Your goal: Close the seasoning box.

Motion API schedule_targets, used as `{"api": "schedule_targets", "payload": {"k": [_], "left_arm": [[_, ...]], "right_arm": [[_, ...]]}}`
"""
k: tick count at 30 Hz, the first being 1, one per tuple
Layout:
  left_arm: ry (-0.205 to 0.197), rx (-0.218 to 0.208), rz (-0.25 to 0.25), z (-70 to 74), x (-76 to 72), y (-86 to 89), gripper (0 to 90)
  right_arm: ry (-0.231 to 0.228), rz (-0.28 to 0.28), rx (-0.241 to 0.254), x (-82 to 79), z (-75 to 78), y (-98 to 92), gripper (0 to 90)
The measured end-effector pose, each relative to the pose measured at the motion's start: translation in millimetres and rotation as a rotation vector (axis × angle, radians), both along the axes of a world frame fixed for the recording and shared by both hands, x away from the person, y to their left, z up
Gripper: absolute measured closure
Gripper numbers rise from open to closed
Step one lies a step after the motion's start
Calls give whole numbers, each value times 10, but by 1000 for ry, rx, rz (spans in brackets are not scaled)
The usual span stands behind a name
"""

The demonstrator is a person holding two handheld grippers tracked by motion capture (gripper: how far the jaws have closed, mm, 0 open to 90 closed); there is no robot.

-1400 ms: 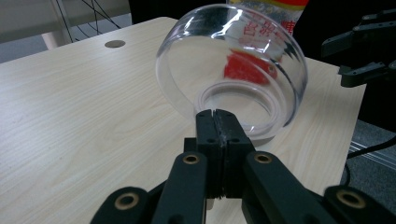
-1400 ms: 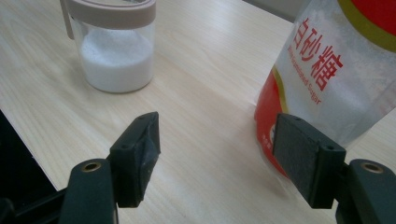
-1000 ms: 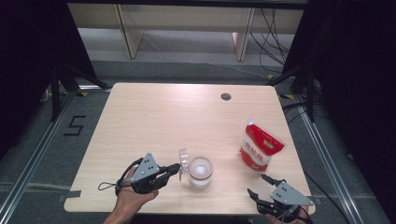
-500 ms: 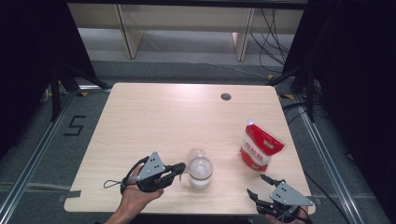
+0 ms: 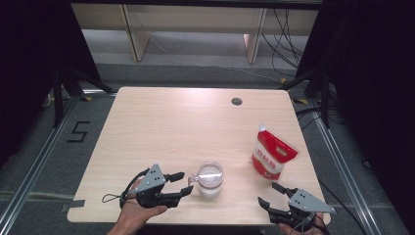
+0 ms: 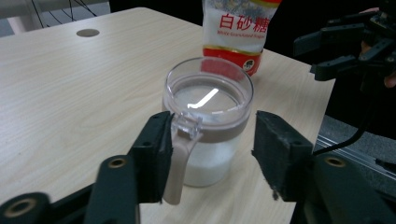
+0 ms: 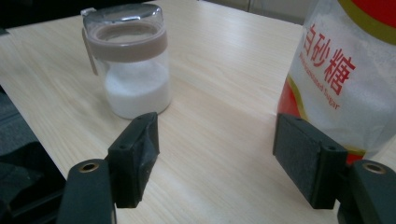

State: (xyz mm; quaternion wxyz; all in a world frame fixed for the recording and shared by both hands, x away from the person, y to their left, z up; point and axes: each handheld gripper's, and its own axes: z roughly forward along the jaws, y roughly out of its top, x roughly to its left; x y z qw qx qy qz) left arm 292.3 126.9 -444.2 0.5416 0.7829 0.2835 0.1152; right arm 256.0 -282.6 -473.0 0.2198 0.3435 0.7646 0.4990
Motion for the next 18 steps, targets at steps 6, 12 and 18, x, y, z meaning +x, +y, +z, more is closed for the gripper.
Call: {"api": "schedule_targets", "payload": {"k": [6,12,18], "left_arm": [[44,20,38,-102,-31,106,313],[63,25,63,-194,-66,212,269],[76,41,81,-263,-97,265,234]], "right_arm": [[31,-59,54,22,-15,-45,227],[19,-76,47,20,-7,-70,214],[33,-66,46,19,-12,-57,218]]}}
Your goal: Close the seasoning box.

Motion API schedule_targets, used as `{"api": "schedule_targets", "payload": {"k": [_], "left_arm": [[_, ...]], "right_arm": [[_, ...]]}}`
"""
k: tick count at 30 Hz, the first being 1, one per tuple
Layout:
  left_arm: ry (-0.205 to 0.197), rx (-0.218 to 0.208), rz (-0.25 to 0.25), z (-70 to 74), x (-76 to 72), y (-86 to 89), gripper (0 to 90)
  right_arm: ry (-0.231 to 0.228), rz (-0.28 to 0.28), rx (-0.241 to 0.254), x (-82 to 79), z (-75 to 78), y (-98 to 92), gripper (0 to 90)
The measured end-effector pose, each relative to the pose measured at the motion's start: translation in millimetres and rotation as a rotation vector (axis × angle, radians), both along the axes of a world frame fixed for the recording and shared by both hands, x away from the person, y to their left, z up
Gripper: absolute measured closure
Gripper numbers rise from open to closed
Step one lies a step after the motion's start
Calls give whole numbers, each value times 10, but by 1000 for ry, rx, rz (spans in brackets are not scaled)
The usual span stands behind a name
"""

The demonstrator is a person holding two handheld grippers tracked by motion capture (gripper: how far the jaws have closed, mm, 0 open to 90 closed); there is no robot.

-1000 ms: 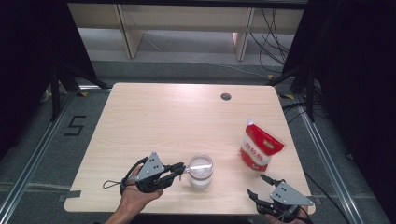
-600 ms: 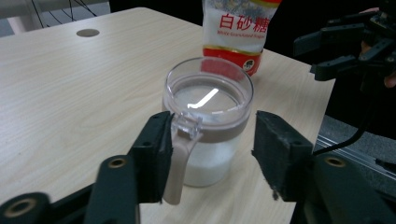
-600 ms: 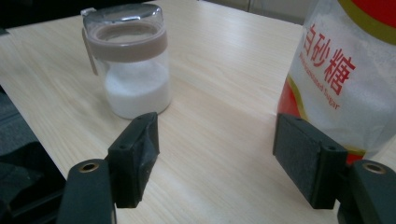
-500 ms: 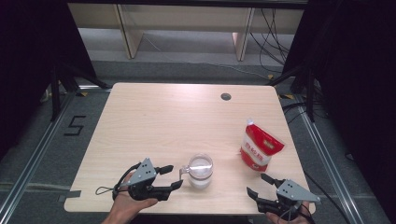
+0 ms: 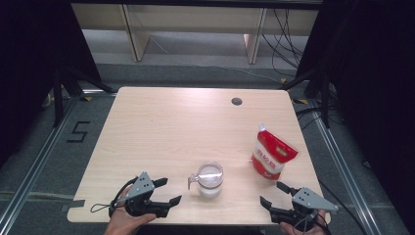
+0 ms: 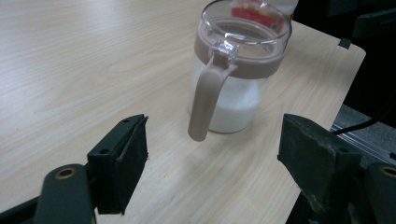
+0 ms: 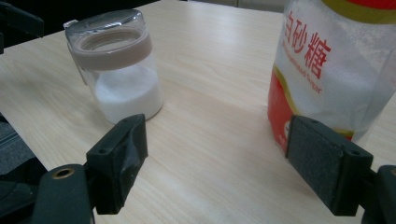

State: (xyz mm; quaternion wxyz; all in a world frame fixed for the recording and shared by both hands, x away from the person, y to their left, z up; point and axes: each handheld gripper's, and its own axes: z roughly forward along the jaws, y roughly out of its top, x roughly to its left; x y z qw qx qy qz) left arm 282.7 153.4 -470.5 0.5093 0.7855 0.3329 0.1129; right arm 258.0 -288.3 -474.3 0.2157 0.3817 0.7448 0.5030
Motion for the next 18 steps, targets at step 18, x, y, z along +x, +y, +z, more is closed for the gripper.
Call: {"api": "schedule_targets", "payload": {"k": [18], "left_arm": [[40,71,-16,-172,-210,1,167]], "right_arm": [[122,-11,-97,-144,-135,-84,164]]}}
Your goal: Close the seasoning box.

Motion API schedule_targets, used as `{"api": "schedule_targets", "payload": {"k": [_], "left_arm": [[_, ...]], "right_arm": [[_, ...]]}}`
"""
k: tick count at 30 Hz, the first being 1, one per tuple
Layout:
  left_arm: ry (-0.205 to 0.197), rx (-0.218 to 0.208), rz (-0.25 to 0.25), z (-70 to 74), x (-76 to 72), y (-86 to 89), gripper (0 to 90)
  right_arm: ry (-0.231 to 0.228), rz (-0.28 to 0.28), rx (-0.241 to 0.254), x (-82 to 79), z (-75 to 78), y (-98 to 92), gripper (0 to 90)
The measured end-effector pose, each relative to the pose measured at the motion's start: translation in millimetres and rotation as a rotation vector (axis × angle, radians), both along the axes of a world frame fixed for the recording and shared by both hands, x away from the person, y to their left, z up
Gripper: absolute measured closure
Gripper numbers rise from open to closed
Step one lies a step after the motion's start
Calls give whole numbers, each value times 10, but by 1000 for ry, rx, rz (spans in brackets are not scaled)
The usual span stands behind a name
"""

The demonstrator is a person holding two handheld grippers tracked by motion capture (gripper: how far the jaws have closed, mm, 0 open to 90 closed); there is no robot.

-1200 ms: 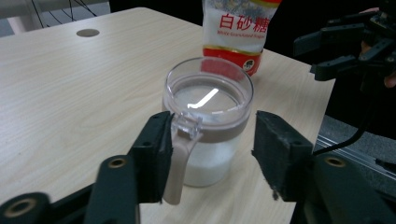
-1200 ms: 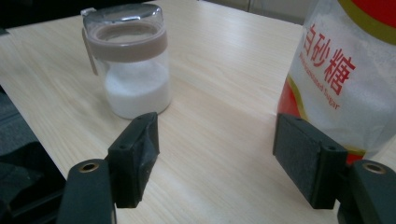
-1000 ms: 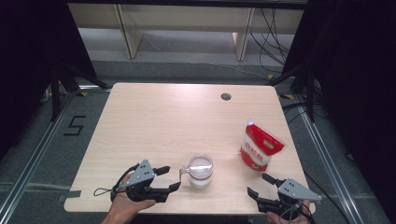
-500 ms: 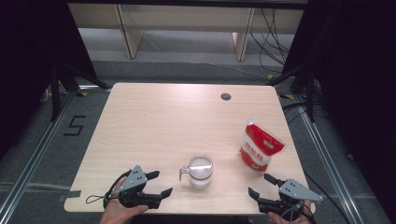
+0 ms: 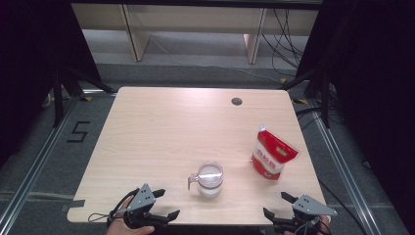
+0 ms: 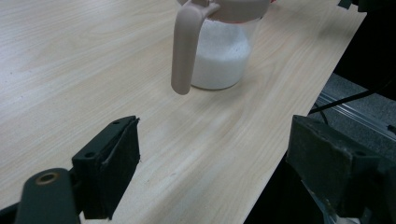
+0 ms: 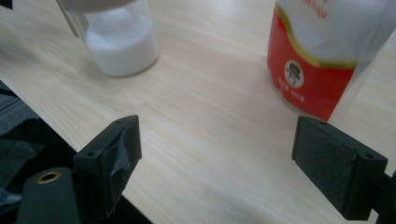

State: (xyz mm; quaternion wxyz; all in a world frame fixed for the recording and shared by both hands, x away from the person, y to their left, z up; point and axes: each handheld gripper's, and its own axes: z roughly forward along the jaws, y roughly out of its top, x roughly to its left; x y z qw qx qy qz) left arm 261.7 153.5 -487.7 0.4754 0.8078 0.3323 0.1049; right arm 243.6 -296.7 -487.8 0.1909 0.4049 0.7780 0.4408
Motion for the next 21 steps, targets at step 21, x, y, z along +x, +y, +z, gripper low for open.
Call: {"api": "schedule_targets", "payload": {"k": [21], "left_arm": [[-16,23,1,-34,35,25,167]], "right_arm": [[49,-13,-51,37,-74,-43,163]]}}
